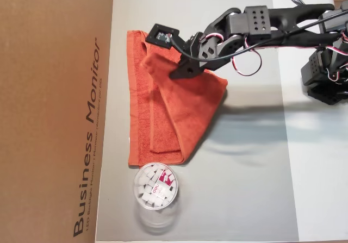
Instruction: Fold the blanket.
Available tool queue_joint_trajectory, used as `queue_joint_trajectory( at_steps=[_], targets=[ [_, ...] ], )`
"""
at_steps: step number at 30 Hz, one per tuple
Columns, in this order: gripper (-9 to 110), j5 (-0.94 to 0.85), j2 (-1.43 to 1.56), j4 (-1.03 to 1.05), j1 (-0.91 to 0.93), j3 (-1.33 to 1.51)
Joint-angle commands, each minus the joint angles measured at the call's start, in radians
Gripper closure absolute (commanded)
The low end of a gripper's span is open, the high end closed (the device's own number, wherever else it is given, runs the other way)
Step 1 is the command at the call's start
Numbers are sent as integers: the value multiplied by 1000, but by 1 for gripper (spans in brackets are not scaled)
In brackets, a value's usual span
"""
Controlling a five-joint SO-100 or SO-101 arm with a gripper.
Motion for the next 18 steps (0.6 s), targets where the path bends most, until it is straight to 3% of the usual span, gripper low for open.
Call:
queue_joint_trajectory(
  at_steps=[1, 18],
  targets=[
    [102, 3, 84, 2, 18, -103],
    [102, 9, -18, -52, 253, -302]
  ],
)
